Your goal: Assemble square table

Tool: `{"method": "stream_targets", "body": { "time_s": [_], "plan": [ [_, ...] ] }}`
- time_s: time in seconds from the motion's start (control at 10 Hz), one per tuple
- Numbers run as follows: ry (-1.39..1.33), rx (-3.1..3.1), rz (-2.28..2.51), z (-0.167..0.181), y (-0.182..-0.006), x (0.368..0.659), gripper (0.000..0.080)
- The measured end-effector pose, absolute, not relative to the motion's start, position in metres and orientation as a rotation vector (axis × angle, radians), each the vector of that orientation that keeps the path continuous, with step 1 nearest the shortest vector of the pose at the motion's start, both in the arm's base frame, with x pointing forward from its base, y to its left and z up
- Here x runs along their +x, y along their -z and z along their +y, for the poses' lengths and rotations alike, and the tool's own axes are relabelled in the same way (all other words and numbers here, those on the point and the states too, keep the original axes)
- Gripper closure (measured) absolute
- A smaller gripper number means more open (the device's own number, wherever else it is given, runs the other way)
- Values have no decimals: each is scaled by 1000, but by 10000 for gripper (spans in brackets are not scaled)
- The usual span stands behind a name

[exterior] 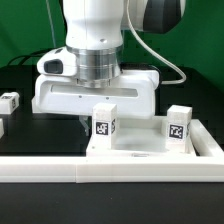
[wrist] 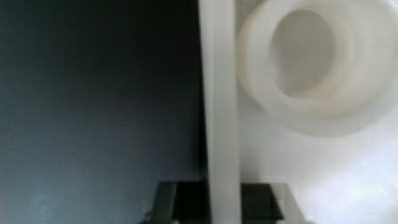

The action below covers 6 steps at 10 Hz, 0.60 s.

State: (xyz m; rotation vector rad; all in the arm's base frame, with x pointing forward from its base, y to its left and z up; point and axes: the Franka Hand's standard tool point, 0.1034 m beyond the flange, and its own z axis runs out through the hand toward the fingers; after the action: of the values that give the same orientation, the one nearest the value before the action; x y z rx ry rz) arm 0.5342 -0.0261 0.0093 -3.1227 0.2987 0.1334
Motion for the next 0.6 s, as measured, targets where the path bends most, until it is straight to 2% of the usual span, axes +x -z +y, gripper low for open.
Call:
{"method": "stream_targets", "body": {
  "time_s": [0.6],
  "plan": [
    [-132,-3130,165,-27,-9,534,732]
  ]
}}
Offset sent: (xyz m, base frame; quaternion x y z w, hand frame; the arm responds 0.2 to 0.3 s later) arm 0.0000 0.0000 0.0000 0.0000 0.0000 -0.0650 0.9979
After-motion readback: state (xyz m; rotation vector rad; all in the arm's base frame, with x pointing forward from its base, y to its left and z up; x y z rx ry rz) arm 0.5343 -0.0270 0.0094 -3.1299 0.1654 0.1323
